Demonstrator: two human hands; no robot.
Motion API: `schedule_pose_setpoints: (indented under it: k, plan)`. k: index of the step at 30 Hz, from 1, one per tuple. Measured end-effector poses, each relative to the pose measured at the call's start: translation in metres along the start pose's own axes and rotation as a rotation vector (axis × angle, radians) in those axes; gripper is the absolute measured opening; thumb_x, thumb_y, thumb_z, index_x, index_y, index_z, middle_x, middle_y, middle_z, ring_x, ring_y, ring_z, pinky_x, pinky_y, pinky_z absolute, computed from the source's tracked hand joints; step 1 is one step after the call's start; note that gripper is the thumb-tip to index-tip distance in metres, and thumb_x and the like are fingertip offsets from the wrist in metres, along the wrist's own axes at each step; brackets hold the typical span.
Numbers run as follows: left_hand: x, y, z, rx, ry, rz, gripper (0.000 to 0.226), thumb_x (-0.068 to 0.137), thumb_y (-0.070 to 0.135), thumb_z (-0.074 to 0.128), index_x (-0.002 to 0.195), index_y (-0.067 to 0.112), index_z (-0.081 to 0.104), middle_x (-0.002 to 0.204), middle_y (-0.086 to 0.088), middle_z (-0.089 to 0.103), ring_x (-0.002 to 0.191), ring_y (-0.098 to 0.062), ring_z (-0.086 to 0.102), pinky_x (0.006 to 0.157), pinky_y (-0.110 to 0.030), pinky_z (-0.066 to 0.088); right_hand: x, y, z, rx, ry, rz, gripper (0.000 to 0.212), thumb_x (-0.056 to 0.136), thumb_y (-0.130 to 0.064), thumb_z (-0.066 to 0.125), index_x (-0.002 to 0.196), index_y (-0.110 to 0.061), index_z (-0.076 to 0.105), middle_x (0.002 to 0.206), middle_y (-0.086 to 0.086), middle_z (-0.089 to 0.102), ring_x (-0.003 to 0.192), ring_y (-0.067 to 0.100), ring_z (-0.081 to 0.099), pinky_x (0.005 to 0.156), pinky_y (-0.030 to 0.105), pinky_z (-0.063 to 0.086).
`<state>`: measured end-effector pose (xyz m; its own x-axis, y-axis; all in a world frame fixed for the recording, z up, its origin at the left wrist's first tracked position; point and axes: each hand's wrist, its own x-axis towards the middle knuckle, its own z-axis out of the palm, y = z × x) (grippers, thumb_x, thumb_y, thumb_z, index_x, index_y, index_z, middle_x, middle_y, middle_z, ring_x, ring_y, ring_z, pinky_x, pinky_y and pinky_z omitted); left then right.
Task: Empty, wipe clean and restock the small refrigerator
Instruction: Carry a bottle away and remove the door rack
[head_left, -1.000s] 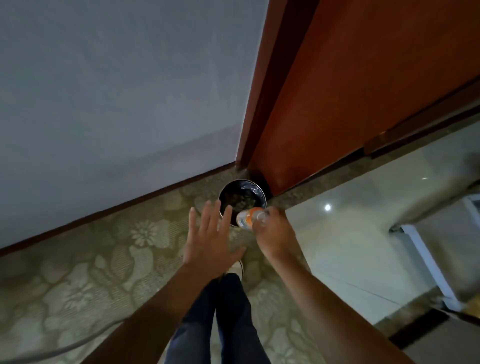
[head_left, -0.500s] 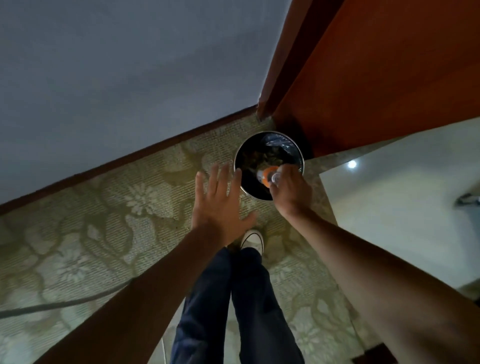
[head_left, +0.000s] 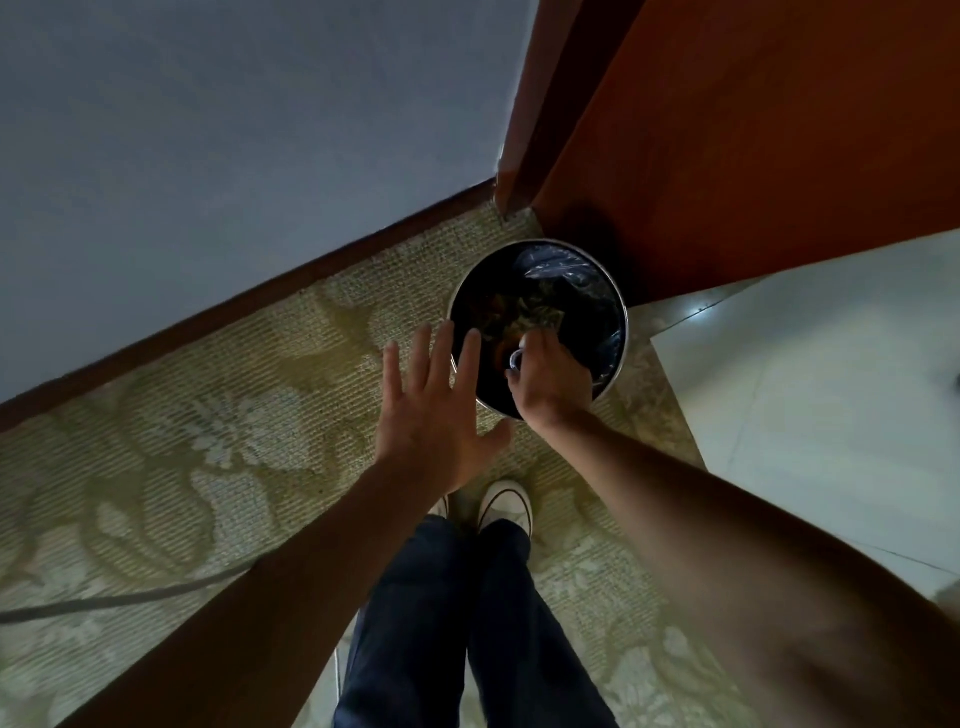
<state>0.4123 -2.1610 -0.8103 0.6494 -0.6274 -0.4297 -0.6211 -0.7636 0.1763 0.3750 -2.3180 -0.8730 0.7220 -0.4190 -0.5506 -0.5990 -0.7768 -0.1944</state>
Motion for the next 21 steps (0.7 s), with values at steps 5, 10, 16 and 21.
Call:
schedule_pose_setpoints:
  k: [5, 10, 16, 21]
  plan:
    - [-0.006, -0.008, -0.003, 0.007, -0.009, 0.008, 0.104, 0.084, 0.078, 0.027, 0.162, 0.010, 0.012, 0.168, -0.020, 0.014, 0.157, -0.038, 0.006, 0.124, -0.063, 0.007, -0.007, -0.001, -0.008, 0.044, 0.005, 0.050, 0.042, 0.099, -0.031, 0.055, 0.138, -0.016, 0.048, 0.139, 0.004, 0.054, 0.124, 0.027, 0.057, 0.087, 0.039, 0.050]
    - [-0.029, -0.009, -0.036, -0.015, 0.006, 0.030, 0.101, 0.086, 0.074, 0.032, 0.160, 0.005, 0.021, 0.166, -0.025, 0.019, 0.155, -0.042, 0.013, 0.122, -0.067, 0.011, -0.056, -0.012, -0.046, 0.088, 0.015, 0.064, 0.051, 0.092, -0.028, 0.063, 0.139, -0.014, 0.049, 0.137, 0.007, 0.056, 0.122, 0.029, 0.058, 0.090, 0.042, 0.050]
    - [-0.079, -0.001, -0.117, -0.032, -0.004, -0.045, 0.098, 0.085, 0.073, 0.031, 0.159, 0.009, 0.020, 0.166, -0.020, 0.021, 0.155, -0.039, 0.016, 0.122, -0.062, 0.009, -0.136, -0.044, -0.118, -0.009, 0.074, -0.056, 0.054, 0.084, -0.030, 0.068, 0.134, -0.012, 0.056, 0.117, 0.009, 0.066, 0.109, 0.030, 0.064, 0.089, 0.044, 0.055]
    - [-0.126, 0.009, -0.185, -0.118, -0.064, -0.164, 0.099, 0.090, 0.077, 0.033, 0.161, 0.016, 0.000, 0.170, -0.015, -0.001, 0.157, -0.034, -0.006, 0.124, -0.060, -0.004, -0.190, -0.075, -0.185, -0.109, 0.126, -0.154, 0.058, 0.079, -0.036, 0.072, 0.132, -0.016, 0.058, 0.118, 0.007, 0.067, 0.113, 0.028, 0.061, 0.096, 0.046, 0.051]
